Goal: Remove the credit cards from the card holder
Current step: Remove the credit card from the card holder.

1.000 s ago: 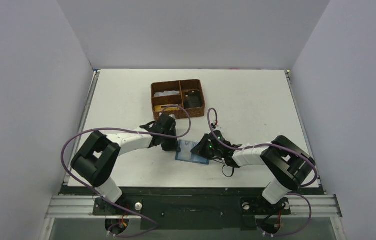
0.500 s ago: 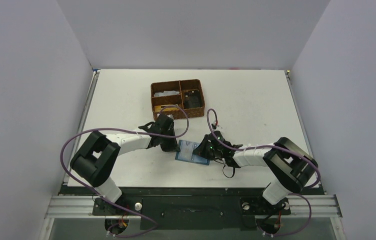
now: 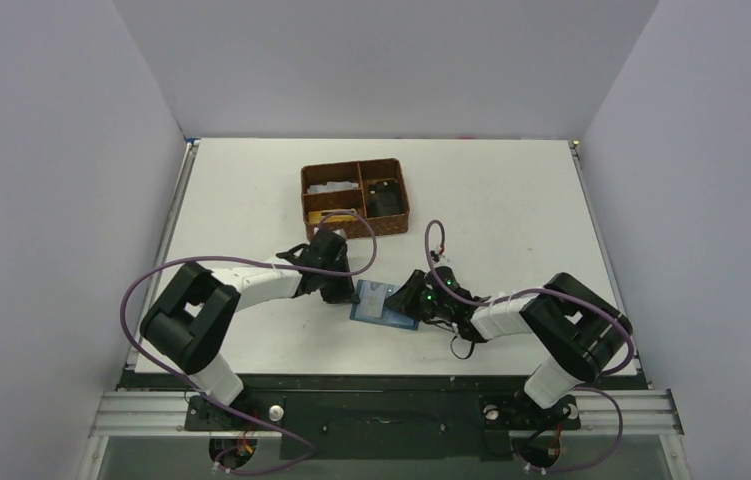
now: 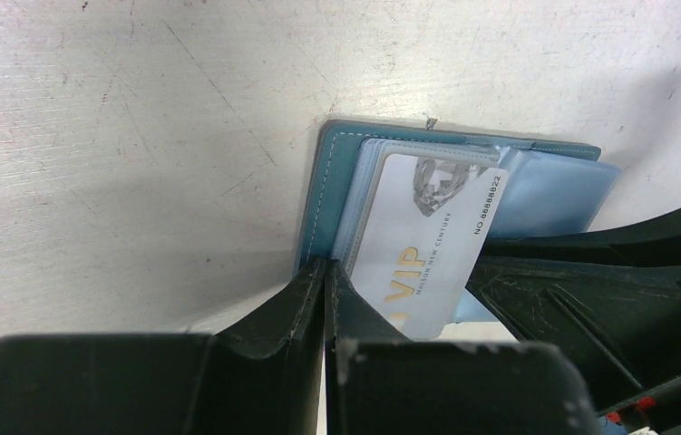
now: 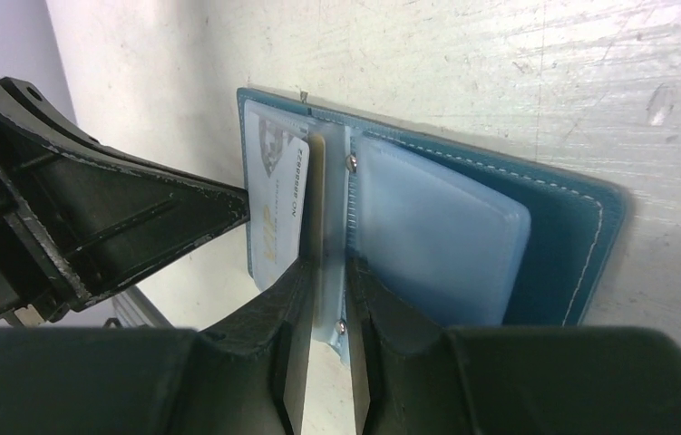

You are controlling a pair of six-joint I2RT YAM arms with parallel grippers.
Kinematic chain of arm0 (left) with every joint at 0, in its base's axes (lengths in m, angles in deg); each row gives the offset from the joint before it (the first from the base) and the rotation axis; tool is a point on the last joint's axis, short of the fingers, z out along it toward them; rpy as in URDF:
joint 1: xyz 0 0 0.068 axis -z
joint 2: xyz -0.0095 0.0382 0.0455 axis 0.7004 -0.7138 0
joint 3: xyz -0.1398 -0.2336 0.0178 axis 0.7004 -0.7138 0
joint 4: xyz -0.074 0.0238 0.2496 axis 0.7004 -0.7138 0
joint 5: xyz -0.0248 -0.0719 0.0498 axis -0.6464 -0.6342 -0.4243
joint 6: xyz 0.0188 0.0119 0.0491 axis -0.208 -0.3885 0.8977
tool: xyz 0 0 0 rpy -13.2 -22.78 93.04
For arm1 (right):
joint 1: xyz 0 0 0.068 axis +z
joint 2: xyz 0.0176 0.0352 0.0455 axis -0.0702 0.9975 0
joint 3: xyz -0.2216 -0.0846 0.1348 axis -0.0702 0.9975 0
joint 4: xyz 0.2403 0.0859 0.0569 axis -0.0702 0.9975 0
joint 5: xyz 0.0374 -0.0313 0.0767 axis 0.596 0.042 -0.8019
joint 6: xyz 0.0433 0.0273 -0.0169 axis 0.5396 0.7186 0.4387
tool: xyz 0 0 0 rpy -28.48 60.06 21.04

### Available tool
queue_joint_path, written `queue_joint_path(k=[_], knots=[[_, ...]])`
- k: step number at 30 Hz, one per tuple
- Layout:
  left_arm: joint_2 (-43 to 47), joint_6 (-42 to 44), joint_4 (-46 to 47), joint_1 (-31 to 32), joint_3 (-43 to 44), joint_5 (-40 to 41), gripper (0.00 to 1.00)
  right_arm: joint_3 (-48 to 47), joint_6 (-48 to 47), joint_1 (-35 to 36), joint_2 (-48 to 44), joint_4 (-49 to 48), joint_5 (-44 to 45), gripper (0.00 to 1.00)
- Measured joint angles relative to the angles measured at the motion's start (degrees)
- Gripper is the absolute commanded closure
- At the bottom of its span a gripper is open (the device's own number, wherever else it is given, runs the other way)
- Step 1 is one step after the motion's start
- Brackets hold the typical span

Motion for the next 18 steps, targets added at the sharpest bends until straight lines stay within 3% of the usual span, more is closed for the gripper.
queue_joint_path(k=[18], knots=[[-0.09, -0.02, 0.13, -0.02, 0.00, -0.15, 1.00, 2.97, 3.85, -0.76, 1.22, -6.78, -1.42, 0.84]])
